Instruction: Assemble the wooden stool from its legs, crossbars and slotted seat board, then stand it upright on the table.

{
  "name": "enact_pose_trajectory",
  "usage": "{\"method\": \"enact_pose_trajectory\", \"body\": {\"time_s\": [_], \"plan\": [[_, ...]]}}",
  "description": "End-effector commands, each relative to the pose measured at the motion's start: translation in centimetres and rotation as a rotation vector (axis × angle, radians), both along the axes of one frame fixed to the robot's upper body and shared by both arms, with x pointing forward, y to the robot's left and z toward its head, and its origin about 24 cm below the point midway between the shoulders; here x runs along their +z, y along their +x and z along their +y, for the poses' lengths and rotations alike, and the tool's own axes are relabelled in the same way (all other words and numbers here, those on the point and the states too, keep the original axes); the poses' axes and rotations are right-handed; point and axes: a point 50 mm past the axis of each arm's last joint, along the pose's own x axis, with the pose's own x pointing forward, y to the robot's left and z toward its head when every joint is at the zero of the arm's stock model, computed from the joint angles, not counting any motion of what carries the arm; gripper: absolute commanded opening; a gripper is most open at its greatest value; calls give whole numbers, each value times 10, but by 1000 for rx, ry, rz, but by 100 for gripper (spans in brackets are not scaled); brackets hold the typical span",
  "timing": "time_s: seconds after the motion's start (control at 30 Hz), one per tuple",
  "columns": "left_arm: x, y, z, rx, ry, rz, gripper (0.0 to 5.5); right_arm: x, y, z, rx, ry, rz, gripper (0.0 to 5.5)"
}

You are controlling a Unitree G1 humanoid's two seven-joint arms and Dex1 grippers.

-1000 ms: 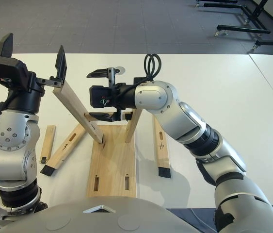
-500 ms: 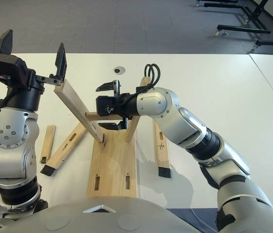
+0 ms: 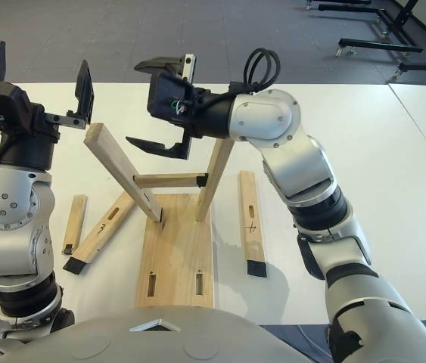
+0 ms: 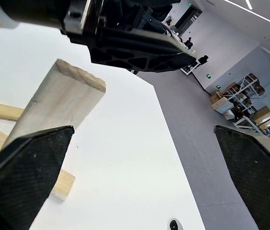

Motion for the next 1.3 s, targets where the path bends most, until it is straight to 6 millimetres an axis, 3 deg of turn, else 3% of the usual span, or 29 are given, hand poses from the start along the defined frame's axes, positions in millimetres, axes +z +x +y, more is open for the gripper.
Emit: {"method": "enact_pose_trajectory", "body": {"time_s": [0.03, 0.4, 0.87, 1.03, 1.17, 1.3], "plan": [[3, 1, -1, -21, 17, -1, 536, -13, -5, 8, -4, -42, -13, 540], [3, -2, -2, -46, 27, 34, 536, -71, -15, 6, 6, -365, -53, 540], [4, 0, -3, -47, 26, 29, 536, -76, -17, 1, 14, -409, -24, 540], [5, -2, 3, -23, 19, 22, 536, -37, -6, 4, -38, -136, -6, 540], [8, -4, 14, 17, 15, 3, 536, 9, 6, -21, -95, 100, 16, 540], [12, -6, 27, 43, 18, -15, 536, 38, 13, -44, -140, 238, 39, 540]]}}
